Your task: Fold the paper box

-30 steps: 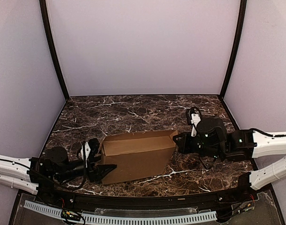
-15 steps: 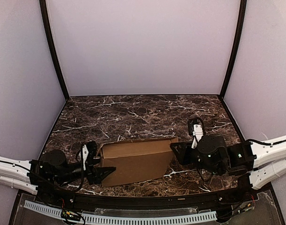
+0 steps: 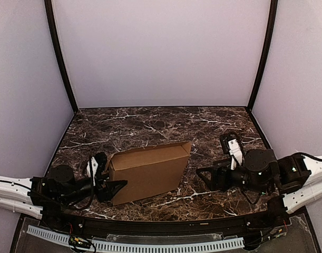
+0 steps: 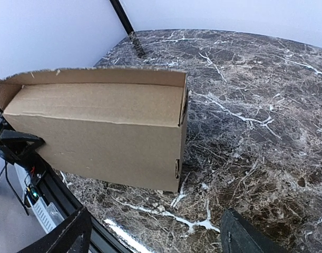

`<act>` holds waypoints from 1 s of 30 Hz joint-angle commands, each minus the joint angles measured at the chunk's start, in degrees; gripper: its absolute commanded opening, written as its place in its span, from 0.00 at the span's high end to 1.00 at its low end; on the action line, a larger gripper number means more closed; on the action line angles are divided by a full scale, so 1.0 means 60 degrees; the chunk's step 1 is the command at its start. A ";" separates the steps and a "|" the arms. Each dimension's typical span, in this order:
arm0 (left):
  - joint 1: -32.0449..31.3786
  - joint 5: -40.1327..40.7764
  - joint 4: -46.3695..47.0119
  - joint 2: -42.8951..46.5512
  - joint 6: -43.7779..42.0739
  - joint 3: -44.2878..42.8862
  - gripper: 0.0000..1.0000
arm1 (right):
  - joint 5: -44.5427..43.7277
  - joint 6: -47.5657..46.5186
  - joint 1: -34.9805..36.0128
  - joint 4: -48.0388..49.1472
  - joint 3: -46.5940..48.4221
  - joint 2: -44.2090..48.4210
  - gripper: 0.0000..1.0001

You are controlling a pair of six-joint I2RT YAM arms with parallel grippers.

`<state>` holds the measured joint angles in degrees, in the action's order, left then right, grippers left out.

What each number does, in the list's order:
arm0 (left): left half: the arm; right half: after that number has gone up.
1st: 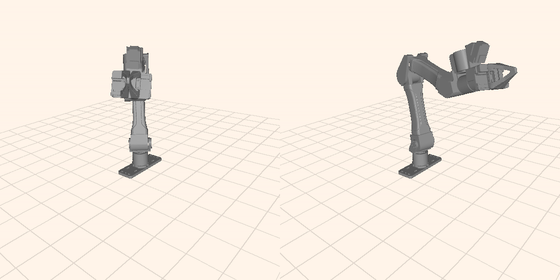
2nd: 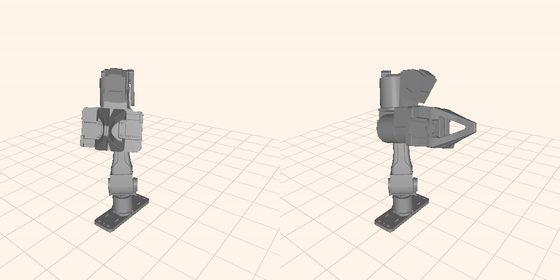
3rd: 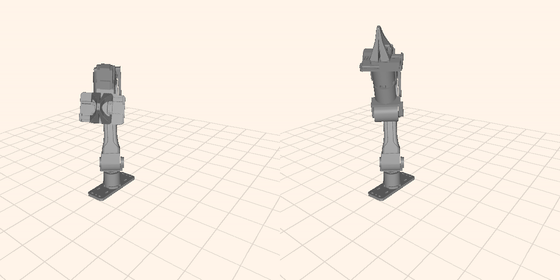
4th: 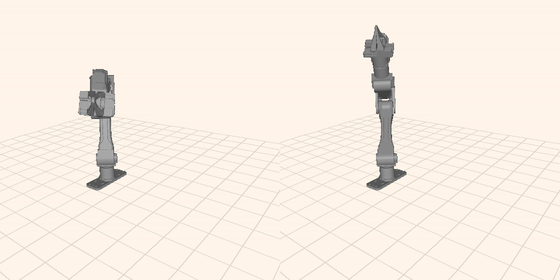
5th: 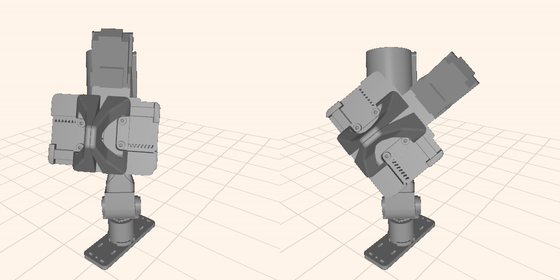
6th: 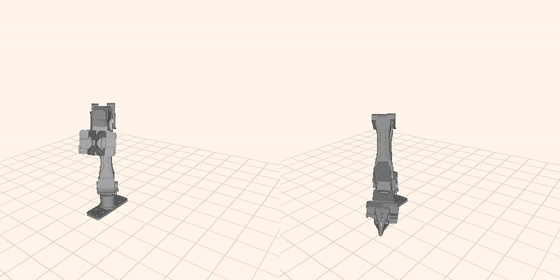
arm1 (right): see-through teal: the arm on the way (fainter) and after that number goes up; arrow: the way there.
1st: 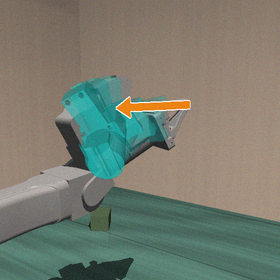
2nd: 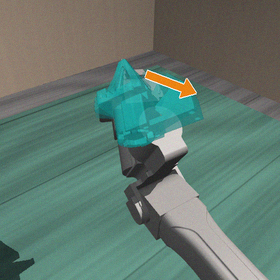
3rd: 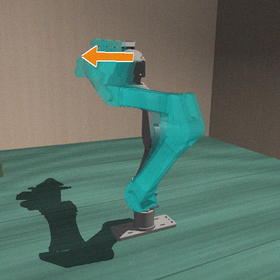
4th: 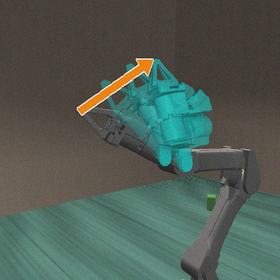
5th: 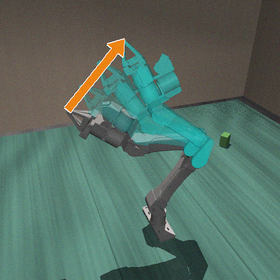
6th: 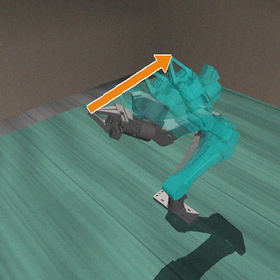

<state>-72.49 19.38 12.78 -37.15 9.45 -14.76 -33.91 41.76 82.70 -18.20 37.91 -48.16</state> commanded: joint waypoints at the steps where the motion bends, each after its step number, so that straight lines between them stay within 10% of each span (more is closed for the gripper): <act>1: 0.0026 0.0159 -0.0539 -0.0031 -0.0019 -0.0256 0.99 | 0.0291 -0.1847 0.0045 -0.0209 0.1060 -0.0070 0.10; 14: 0.0026 -0.0238 -0.0662 -0.0487 -0.0286 -0.0499 0.99 | 0.1287 -0.5411 -0.0331 0.0921 0.4322 -0.2920 0.01; 30: 0.0033 -0.0556 -0.1642 -0.0546 -0.0190 -0.1178 0.99 | 0.3171 -0.7077 -0.0434 0.1589 0.7404 -0.6387 0.13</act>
<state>-72.49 17.15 7.66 -40.45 8.19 -20.12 -15.84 1.93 80.44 -10.13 78.87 -82.63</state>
